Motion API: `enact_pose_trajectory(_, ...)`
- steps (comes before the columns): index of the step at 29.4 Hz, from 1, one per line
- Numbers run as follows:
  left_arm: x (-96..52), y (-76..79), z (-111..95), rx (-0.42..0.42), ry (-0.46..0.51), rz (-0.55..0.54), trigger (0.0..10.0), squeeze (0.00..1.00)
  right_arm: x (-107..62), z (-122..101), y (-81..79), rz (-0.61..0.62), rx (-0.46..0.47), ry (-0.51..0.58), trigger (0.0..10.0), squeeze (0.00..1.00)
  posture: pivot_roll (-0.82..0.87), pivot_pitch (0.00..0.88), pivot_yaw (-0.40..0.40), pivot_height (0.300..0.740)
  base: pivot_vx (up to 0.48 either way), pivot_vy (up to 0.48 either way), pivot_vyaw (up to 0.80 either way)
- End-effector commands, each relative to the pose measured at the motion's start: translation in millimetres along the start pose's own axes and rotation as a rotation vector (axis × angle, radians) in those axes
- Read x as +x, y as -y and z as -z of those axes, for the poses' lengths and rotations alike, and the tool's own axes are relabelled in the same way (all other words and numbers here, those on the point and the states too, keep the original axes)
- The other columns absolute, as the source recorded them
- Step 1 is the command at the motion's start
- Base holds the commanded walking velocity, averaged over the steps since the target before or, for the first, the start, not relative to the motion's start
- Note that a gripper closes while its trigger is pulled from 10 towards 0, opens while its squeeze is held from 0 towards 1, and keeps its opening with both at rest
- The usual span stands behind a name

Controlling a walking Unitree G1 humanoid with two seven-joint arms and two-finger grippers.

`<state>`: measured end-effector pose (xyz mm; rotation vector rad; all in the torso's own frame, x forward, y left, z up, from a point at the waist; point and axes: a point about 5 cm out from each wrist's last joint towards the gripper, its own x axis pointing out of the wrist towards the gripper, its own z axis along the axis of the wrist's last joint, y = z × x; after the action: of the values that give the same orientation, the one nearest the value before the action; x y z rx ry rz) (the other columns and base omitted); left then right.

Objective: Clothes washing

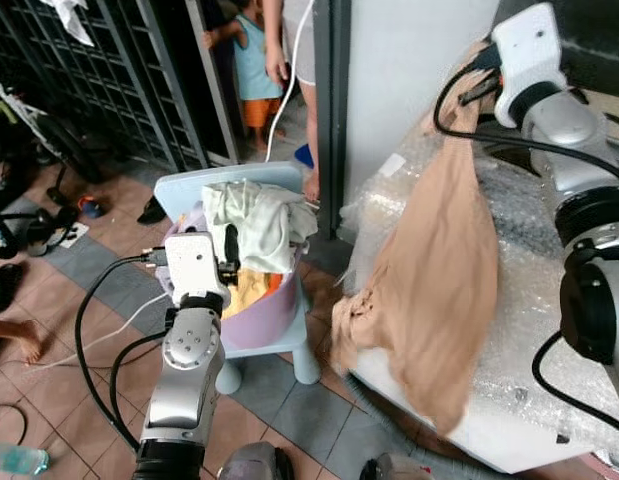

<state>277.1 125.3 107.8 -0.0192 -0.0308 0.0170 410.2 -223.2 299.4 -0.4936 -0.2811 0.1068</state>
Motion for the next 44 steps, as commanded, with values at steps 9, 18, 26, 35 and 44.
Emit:
enact_pose_trajectory(9,-1.4,5.9,-8,-0.006,0.026,0.055,10.0,0.0,-15.6,11,-19.3,0.036,0.12,0.057,10.0,0.0,-0.07,0.0,0.077,0.74,0.1,0.0,0.0)
enact_pose_trajectory(18,3.6,0.9,-12,0.009,0.04,0.071,10.0,0.0,-23.5,-10,-13.2,0.132,0.155,0.149,10.0,0.0,-0.08,0.0,0.097,0.74,0.375,0.0,-0.44)
enact_pose_trajectory(26,3.3,5.9,-12,-0.009,0.042,0.076,10.0,0.0,-25.2,-21,0.7,0.159,0.116,0.158,10.0,0.0,-0.08,0.0,0.097,0.74,0.285,0.0,-0.79)
enact_pose_trajectory(35,3.7,5.5,-10,-0.01,0.03,0.066,10.0,0.0,-9.9,-36,23.2,0.179,-0.003,0.102,10.0,0.0,-0.08,0.0,0.087,0.74,0.0,0.0,-0.79)
enact_pose_trajectory(44,0.7,5.2,-7,-0.012,0.022,0.058,10.0,0.0,-10.2,-9,1.3,0.077,0.022,-0.003,10.0,0.0,-0.08,0.0,0.086,0.74,0.0,0.0,-0.67)
